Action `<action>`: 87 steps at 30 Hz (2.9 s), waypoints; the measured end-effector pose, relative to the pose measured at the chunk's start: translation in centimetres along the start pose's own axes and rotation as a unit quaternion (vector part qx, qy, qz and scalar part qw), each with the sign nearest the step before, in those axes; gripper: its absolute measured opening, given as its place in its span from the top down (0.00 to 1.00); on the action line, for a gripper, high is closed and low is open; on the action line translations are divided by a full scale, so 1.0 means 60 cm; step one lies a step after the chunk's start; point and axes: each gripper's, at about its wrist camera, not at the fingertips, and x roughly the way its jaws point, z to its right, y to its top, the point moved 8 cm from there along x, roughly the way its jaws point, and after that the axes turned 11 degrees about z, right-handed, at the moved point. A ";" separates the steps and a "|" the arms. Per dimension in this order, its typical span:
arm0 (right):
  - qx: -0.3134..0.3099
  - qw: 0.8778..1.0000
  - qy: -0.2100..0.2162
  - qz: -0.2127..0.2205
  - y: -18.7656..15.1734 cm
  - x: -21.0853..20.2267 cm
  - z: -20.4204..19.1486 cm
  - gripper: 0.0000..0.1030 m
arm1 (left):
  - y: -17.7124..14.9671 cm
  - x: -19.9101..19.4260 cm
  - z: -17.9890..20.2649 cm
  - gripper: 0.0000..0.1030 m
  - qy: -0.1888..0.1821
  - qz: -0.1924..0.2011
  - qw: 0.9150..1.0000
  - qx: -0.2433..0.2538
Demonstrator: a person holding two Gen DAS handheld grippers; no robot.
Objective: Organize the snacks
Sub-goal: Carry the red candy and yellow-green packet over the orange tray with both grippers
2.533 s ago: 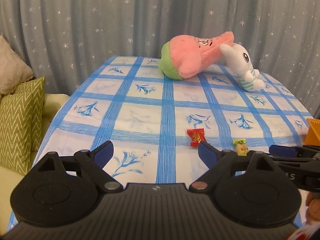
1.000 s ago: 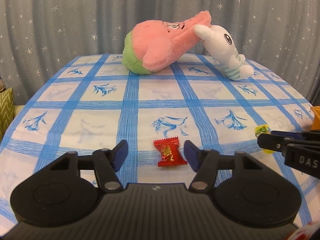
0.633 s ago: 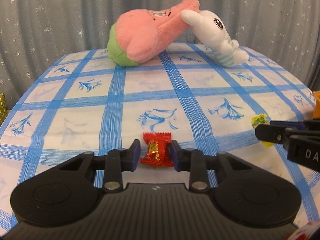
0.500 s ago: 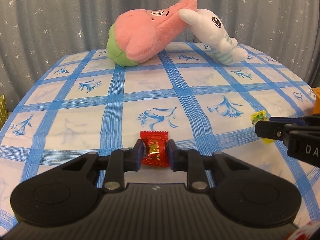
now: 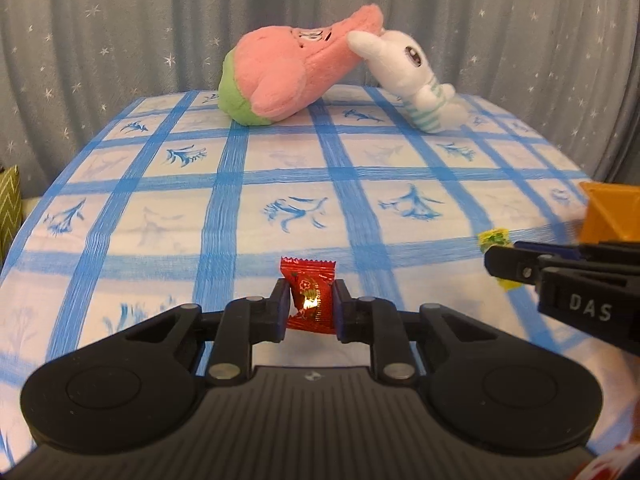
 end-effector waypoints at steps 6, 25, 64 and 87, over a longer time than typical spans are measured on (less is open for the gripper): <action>0.004 1.000 -0.009 0.001 -0.005 -0.075 0.003 0.80 | -0.016 -0.085 0.033 0.81 -0.014 0.005 1.000 -0.027; 0.028 0.996 -0.089 0.007 -0.046 -0.379 0.074 0.80 | -0.050 -0.321 0.148 0.81 -0.044 0.015 0.997 -0.059; 0.076 0.984 -0.159 0.036 -0.040 -0.550 0.231 0.80 | -0.008 -0.369 0.395 0.81 -0.150 0.026 0.988 0.003; 0.054 0.988 -0.139 0.039 0.031 -0.442 0.330 0.80 | 0.044 -0.231 0.485 0.81 -0.176 0.014 0.984 0.024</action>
